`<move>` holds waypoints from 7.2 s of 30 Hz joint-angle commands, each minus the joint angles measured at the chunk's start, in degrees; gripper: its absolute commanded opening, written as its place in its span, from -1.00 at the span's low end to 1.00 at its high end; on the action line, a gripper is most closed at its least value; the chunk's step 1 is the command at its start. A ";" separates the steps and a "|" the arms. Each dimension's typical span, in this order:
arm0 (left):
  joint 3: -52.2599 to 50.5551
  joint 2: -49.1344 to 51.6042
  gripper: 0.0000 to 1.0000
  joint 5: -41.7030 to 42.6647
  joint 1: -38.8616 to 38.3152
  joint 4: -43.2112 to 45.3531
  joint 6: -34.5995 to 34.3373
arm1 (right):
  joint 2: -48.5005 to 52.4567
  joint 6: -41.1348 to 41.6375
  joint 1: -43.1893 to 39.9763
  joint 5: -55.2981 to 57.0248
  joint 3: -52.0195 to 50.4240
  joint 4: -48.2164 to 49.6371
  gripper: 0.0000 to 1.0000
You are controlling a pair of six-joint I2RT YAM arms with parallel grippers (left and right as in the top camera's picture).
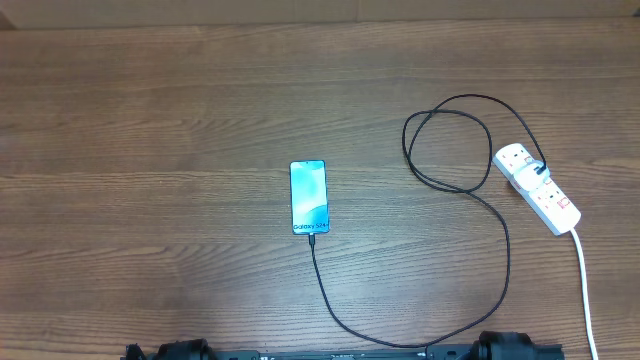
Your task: Plug charger to phone and switch on socket
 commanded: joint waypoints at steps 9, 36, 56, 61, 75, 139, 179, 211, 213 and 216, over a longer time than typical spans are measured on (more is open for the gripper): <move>0.35 -0.44 0.99 -0.11 0.42 0.13 -0.74 | -6.01 -1.81 0.28 0.61 3.15 -1.27 -0.89; 0.35 -0.44 0.99 -0.11 0.42 0.13 -0.74 | -5.95 -1.33 0.28 10.14 3.63 11.28 1.00; 0.35 -0.44 0.99 -0.11 0.42 0.13 -0.74 | -5.90 9.46 0.39 11.89 -30.05 10.08 1.00; 0.35 -0.44 0.99 -0.11 0.42 0.13 -0.74 | -5.90 23.78 0.39 11.91 -46.42 10.62 1.00; 0.35 -0.44 0.99 -0.11 0.42 0.13 -0.74 | -5.90 45.11 0.37 19.54 -76.98 29.92 1.00; 0.35 -0.44 0.99 -0.11 0.42 0.13 -0.74 | -6.10 -8.61 1.07 5.42 -92.39 43.01 1.00; -36.13 -0.44 0.99 10.91 -0.57 46.05 8.66 | -6.10 -8.61 1.07 5.42 -92.39 43.01 1.00; -68.85 -0.50 0.99 22.67 -0.83 87.06 23.21 | -6.10 -8.61 1.07 5.42 -92.39 43.01 1.00; -68.87 -0.50 0.99 23.21 -1.51 85.96 24.72 | -6.10 -8.61 1.07 5.42 -92.39 43.01 1.00; -68.87 -0.50 0.99 23.34 -2.84 85.99 28.02 | -6.10 -8.61 1.07 5.42 -92.39 43.01 1.00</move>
